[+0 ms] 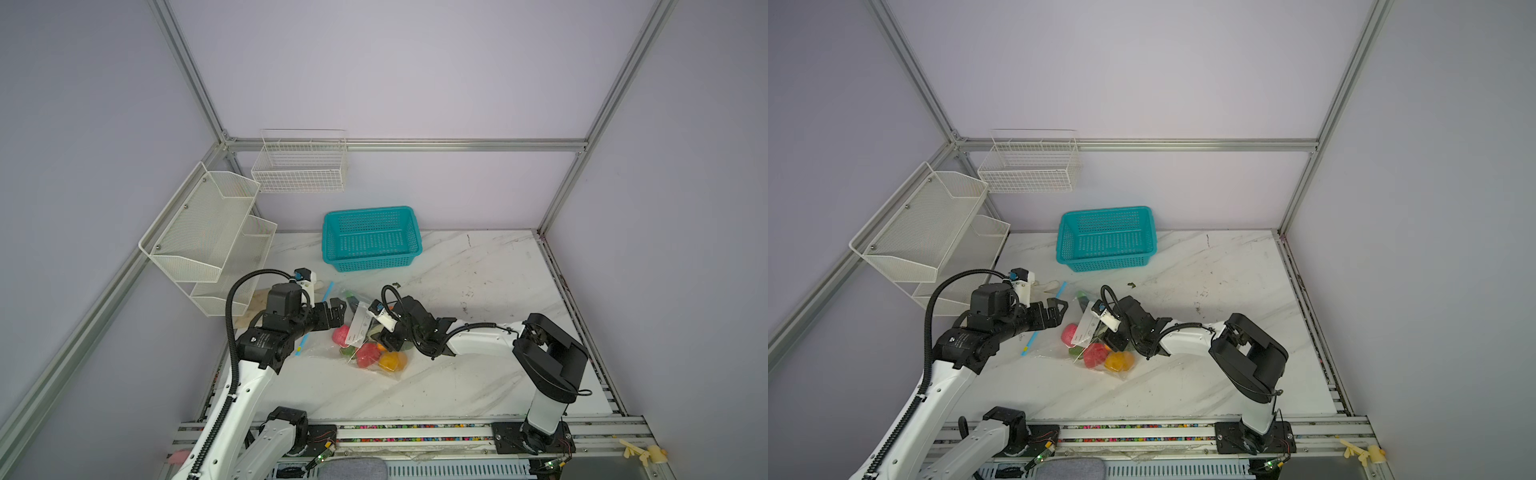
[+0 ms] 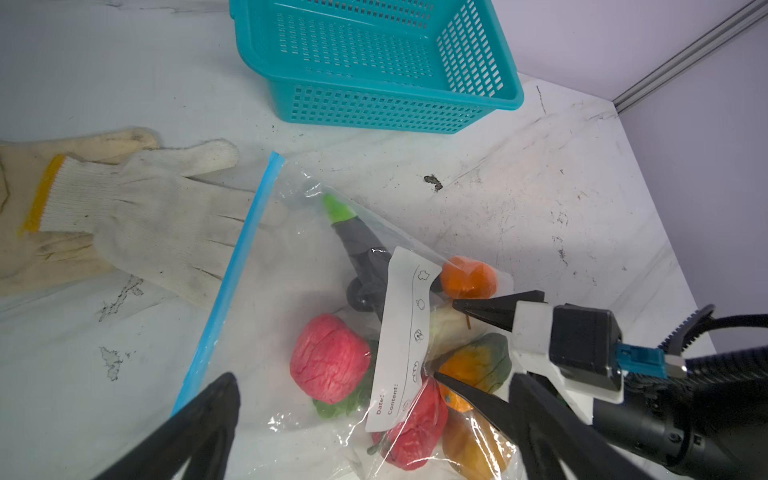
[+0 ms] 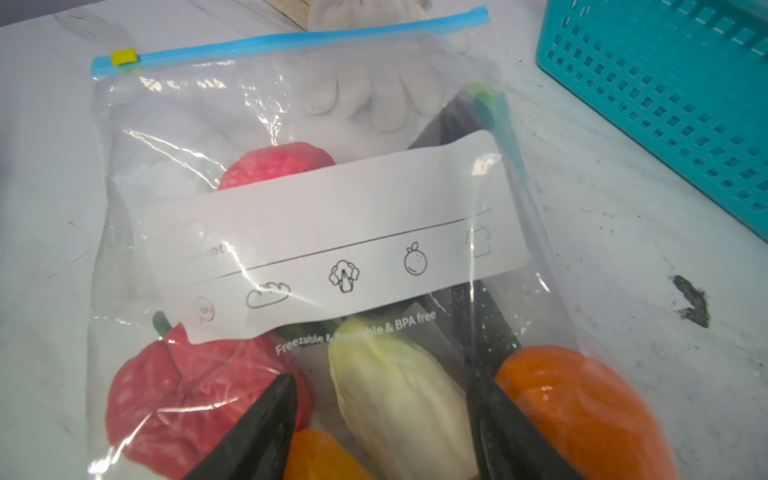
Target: Place the food in the zip-top bag and seal the zipper
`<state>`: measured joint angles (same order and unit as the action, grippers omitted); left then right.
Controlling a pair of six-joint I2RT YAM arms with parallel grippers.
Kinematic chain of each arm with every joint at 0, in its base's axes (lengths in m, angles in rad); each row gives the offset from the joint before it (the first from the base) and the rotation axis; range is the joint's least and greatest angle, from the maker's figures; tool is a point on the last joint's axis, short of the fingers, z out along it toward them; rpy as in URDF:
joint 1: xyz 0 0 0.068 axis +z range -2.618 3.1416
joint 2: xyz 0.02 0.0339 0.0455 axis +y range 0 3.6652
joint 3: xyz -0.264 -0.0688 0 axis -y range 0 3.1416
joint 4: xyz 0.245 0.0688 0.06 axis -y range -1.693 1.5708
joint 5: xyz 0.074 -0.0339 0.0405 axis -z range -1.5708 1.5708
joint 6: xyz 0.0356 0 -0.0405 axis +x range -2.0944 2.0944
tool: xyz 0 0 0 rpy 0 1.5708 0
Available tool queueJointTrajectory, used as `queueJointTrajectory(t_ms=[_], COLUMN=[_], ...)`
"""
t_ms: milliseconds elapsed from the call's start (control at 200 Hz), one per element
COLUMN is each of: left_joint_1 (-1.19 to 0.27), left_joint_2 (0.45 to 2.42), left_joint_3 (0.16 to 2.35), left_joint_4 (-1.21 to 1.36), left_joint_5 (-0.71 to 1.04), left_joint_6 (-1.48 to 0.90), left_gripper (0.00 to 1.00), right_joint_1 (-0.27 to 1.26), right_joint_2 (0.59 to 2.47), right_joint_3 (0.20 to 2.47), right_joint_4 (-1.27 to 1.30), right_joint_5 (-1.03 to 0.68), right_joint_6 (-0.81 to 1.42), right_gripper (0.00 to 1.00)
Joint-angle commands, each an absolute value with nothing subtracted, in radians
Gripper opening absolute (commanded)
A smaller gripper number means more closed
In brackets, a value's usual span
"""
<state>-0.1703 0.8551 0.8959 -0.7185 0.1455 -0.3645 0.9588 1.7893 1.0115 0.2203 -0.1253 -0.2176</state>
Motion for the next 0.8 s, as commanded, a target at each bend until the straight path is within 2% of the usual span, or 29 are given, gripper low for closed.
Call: queueJointTrajectory(t_ms=[0, 120, 260, 395, 450, 500, 525, 550, 595, 685, 795], left_joint_1=[-0.163, -0.163, -0.163, -0.163, -0.160, -0.150, -0.142, -0.130, -0.088, -0.038, -0.030], left_joint_2=[0.849, 0.848, 0.831, 0.811, 0.804, 0.800, 0.801, 0.811, 0.860, 0.978, 1.114], left_joint_3=[0.902, 0.879, 0.803, 0.601, 0.488, 0.391, 0.355, 0.328, 0.324, 0.354, 0.397], left_joint_4=[-0.671, -0.623, -0.491, -0.208, -0.053, 0.092, 0.155, 0.204, 0.231, 0.282, 0.368], left_joint_5=[0.151, 0.099, -0.080, -0.268, -0.383, -0.411, -0.418, -0.442, -0.459, -0.397, -0.337], left_joint_6=[-0.352, -0.343, -0.325, -0.256, -0.257, -0.203, -0.139, -0.093, -0.085, -0.082, -0.089], left_gripper=[1.00, 1.00, 1.00, 1.00, 0.96, 0.95, 0.95, 0.96, 0.99, 0.99, 1.00], right_joint_1=[0.962, 0.953, 0.852, 0.690, 0.636, 0.592, 0.567, 0.541, 0.477, 0.417, 0.342], right_joint_2=[1.729, 1.622, 1.506, 1.380, 1.346, 1.360, 1.368, 1.395, 1.411, 1.476, 1.568], right_joint_3=[1.036, 1.024, 0.919, 0.713, 0.611, 0.553, 0.545, 0.571, 0.586, 0.544, 0.561], right_joint_4=[0.202, 0.218, 0.317, 0.573, 0.703, 0.770, 0.806, 0.744, 0.737, 0.951, 1.025], right_joint_5=[-0.093, -0.084, -0.060, 0.141, 0.255, 0.342, 0.406, 0.467, 0.427, 0.452, 0.439], right_joint_6=[-0.249, -0.261, -0.204, -0.105, -0.100, -0.104, -0.105, -0.035, -0.045, -0.127, -0.161], right_gripper=[0.71, 0.76, 0.76, 0.76, 0.81, 0.84, 0.89, 0.92, 0.88, 0.89, 0.89])
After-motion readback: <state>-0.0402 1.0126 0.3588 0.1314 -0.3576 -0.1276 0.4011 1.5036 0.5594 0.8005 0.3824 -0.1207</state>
